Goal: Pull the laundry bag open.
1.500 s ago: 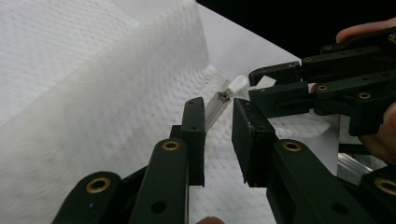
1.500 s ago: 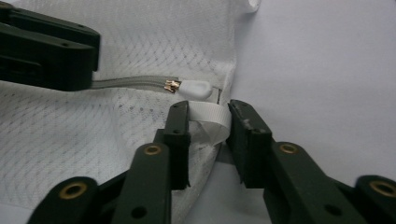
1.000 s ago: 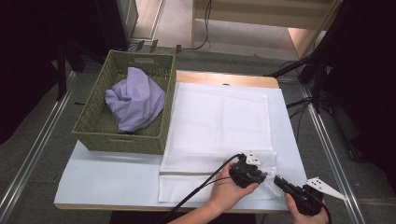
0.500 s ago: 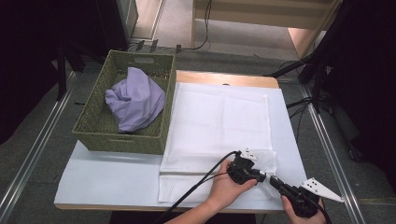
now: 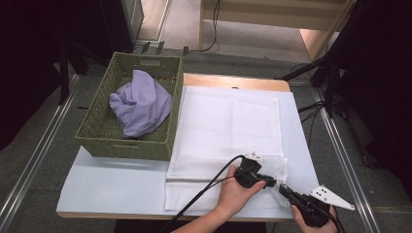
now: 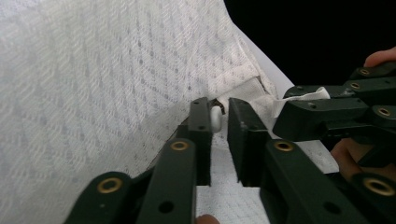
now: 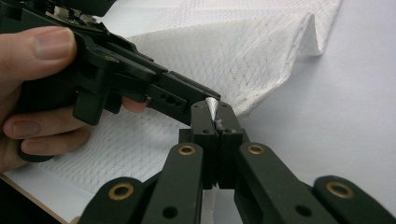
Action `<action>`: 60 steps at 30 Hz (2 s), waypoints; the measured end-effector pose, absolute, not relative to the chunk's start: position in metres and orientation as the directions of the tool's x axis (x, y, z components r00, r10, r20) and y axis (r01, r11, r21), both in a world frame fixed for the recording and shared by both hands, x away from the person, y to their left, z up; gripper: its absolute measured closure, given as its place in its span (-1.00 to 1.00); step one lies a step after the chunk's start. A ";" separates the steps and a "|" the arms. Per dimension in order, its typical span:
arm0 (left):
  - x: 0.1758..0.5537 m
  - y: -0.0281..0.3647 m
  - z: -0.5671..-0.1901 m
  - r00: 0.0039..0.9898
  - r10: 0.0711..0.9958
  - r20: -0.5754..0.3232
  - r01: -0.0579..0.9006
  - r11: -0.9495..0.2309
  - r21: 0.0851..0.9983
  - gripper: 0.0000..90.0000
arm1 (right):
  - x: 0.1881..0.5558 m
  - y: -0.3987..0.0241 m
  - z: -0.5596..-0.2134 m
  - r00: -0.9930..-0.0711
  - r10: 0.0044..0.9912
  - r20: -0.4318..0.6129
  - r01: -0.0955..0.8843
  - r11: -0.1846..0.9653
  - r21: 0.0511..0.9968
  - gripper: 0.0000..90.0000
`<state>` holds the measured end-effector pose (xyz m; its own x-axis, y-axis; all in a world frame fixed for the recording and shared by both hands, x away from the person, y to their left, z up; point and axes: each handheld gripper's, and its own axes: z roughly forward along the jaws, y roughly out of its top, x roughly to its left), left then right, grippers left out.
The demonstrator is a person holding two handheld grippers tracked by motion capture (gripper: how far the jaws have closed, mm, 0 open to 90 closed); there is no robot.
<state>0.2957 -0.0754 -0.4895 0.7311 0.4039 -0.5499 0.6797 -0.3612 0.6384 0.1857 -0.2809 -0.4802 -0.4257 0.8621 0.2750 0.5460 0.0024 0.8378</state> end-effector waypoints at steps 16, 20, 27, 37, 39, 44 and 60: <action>0.295 -0.067 -0.487 0.718 0.349 -0.602 0.695 -0.321 0.643 0.95 | 0.188 -0.288 -0.488 -0.301 0.913 0.274 0.562 -0.062 0.825 0.58; 0.292 -0.065 -0.484 0.736 0.322 -0.596 0.677 -0.315 0.665 0.95 | 0.191 -0.289 -0.489 -0.300 0.892 0.339 0.556 -0.125 0.822 0.24; 0.292 -0.062 -0.483 0.744 0.311 -0.592 0.668 -0.322 0.670 0.95 | 0.197 -0.296 -0.495 -0.350 0.784 0.512 0.578 -0.249 0.777 0.27; 0.291 -0.060 -0.485 0.742 0.300 -0.599 0.670 -0.317 0.671 0.95 | 0.199 -0.301 -0.499 -0.353 0.728 0.588 0.582 -0.321 0.747 0.65; 0.291 -0.060 -0.485 0.746 0.300 -0.594 0.666 -0.322 0.673 0.95 | 0.200 -0.300 -0.499 -0.343 0.722 0.601 0.592 -0.331 0.735 0.65; 0.290 -0.059 -0.485 0.754 0.302 -0.583 0.657 -0.328 0.679 0.94 | 0.200 -0.298 -0.498 -0.340 0.728 0.596 0.589 -0.329 0.738 0.86; 0.281 -0.062 -0.479 0.797 0.378 -0.470 0.597 -0.383 0.704 0.94 | 0.191 -0.275 -0.481 -0.330 0.868 0.371 0.514 -0.165 0.842 0.94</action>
